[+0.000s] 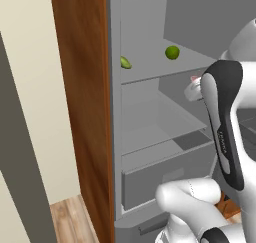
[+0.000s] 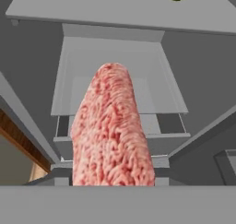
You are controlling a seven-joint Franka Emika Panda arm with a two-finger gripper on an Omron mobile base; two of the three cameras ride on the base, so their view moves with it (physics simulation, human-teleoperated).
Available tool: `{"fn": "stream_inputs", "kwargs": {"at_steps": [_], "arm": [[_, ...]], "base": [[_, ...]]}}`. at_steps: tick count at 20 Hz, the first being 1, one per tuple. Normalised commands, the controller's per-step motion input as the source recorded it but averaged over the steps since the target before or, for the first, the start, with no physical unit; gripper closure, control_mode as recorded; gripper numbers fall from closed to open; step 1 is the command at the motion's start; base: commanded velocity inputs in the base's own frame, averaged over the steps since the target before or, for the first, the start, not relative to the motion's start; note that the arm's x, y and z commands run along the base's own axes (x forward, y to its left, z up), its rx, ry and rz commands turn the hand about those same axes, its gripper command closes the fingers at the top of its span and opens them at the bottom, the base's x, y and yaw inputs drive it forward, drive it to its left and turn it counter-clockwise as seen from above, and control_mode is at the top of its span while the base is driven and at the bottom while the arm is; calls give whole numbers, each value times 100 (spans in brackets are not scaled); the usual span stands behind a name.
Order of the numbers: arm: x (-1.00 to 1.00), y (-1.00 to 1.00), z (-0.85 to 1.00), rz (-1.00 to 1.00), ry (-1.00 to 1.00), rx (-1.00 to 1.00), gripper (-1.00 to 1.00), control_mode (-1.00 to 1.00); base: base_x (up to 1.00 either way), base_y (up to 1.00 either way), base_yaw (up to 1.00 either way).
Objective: Open the fridge, remove the mango, lime, and steak, and place them on any counter.
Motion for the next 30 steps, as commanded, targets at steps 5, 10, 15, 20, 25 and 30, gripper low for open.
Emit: {"fn": "stream_inputs", "kwargs": {"at_steps": [5,10,15,20,25,30], "arm": [[0,0,0,0,0,0,100,-100],[0,0,0,0,0,0,100,100],[0,0,0,0,0,0,100,100],[0,0,0,0,0,0,100,100],[0,0,0,0,0,0,100,100],[0,0,0,0,0,0,100,100]], "base": [[0,0,0],[-57,-21,5],[-95,-66,0],[-99,-46,-25],[-81,-31,-61],[-52,-21,-77]]}}
